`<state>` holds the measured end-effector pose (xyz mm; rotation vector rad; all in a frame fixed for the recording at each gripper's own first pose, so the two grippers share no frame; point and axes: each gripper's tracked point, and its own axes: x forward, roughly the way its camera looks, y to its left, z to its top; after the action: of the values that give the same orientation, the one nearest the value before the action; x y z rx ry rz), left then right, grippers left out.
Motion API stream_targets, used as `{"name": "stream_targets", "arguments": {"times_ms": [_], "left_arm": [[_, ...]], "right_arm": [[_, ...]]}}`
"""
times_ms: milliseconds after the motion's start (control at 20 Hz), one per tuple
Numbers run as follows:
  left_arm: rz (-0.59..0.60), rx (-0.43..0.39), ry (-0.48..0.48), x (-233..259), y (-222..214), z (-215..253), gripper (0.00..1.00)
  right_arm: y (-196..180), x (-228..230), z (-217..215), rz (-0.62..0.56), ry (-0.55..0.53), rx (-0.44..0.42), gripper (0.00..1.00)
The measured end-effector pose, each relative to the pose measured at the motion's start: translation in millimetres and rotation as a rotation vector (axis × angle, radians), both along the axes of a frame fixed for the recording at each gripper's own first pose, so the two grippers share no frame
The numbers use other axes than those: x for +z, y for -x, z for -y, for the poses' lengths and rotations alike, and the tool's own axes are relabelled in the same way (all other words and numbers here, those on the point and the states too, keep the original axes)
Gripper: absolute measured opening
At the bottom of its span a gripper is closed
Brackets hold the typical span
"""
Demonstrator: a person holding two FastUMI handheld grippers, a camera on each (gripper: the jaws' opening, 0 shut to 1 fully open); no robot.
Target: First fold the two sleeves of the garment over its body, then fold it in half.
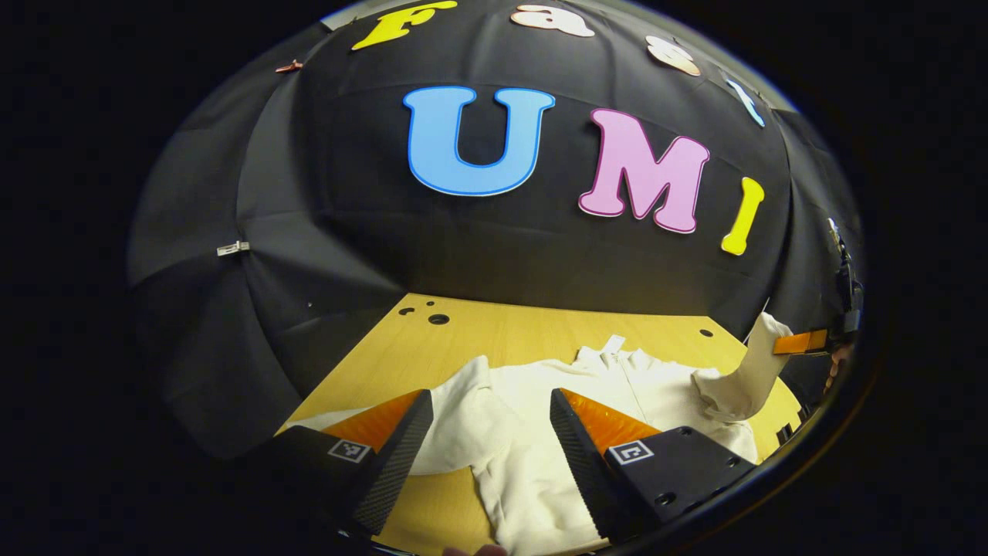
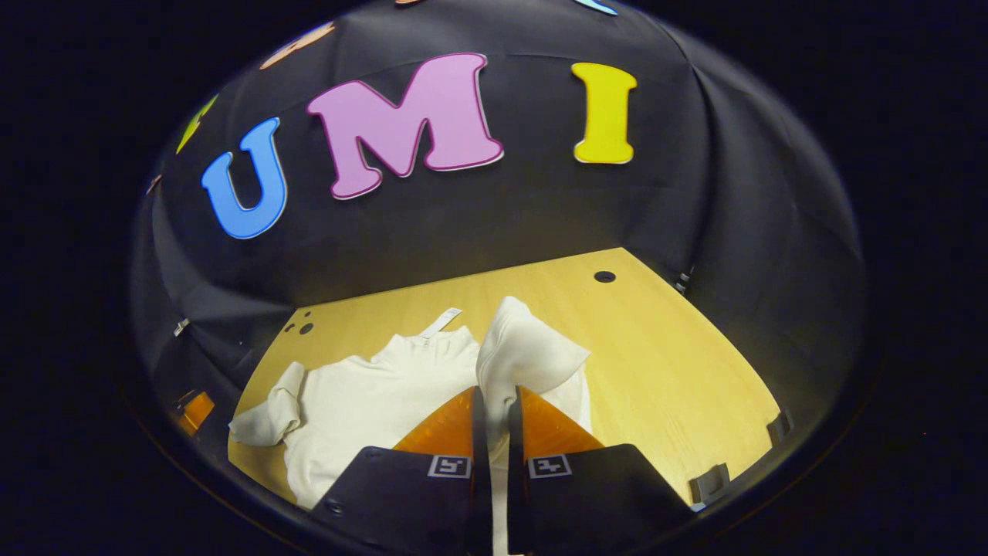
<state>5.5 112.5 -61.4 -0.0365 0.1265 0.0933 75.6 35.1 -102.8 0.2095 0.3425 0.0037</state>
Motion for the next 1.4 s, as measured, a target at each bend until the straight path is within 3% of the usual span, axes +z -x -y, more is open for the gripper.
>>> {"name": "stream_targets", "arguments": {"times_ms": [100, 200, 650, 700, 800, 1050, 1100, 1150, 1400], "left_arm": [[-0.004, 0.01, 0.007, -2, 0, -8, 0.92], [-0.008, 0.019, 0.007, -5, -1, -17, 0.96], [-0.048, 0.1, 0.021, -27, -3, -68, 0.96], [-0.053, 0.108, 0.02, -31, -3, -74, 0.92], [-0.067, 0.13, 0.02, -38, -2, -85, 0.96], [-0.107, 0.185, 0.031, -59, 1, -112, 0.96], [-0.116, 0.194, 0.03, -64, 1, -117, 0.92], [-0.124, 0.203, 0.031, -67, 0, -121, 0.96], [-0.154, 0.232, 0.044, -84, 4, -133, 0.96]], "right_arm": [[-7, 2, -25, 0.001, 0.001, 0.04, 0.12], [-15, 1, -47, 0.0, -0.003, 0.071, 0.12], [-51, -33, -156, -0.063, 0.074, 0.282, 0.12], [-54, -41, -166, -0.078, 0.084, 0.303, 0.12], [-58, -57, -179, -0.112, 0.105, 0.33, 0.12], [-66, -96, -218, -0.202, 0.113, 0.401, 0.13], [-66, -104, -222, -0.224, 0.118, 0.407, 0.13], [-66, -112, -226, -0.247, 0.127, 0.414, 0.13], [-62, -135, -243, -0.319, 0.128, 0.446, 0.16]]}}
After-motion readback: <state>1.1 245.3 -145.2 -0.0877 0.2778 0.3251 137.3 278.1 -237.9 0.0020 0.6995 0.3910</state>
